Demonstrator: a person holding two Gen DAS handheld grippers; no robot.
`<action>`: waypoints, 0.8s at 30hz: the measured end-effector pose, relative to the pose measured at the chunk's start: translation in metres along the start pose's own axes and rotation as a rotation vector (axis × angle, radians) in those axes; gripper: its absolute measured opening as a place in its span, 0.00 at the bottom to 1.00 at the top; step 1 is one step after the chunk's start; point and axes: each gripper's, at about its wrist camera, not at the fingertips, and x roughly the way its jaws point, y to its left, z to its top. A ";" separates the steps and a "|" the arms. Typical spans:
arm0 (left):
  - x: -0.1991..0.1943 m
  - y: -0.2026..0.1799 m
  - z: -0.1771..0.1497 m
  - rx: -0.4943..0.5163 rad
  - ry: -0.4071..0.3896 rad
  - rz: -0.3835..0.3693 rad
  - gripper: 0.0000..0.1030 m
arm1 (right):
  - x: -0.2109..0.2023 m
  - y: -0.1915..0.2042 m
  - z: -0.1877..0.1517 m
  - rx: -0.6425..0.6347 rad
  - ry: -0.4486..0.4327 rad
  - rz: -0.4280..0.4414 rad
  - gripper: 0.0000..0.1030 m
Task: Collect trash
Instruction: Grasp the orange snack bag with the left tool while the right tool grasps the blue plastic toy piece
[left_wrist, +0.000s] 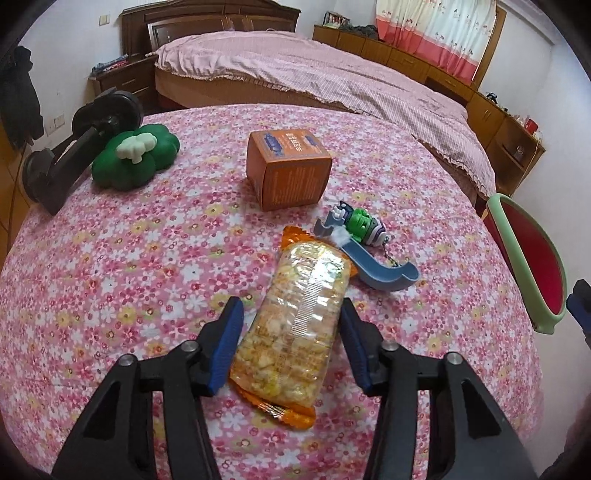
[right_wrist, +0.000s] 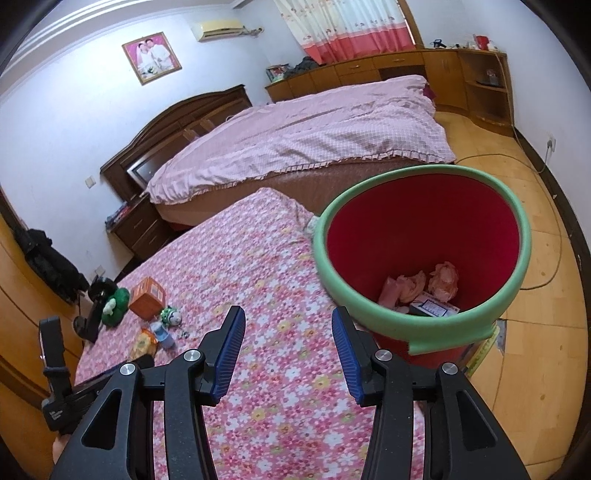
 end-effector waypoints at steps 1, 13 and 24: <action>-0.001 0.001 -0.001 -0.001 -0.006 -0.006 0.42 | 0.001 0.004 -0.001 -0.008 0.002 0.001 0.49; -0.029 0.038 -0.013 -0.103 0.009 -0.092 0.41 | 0.016 0.055 -0.007 -0.117 0.051 0.069 0.49; -0.032 0.055 -0.026 -0.141 0.046 -0.057 0.47 | 0.045 0.095 -0.017 -0.198 0.121 0.146 0.49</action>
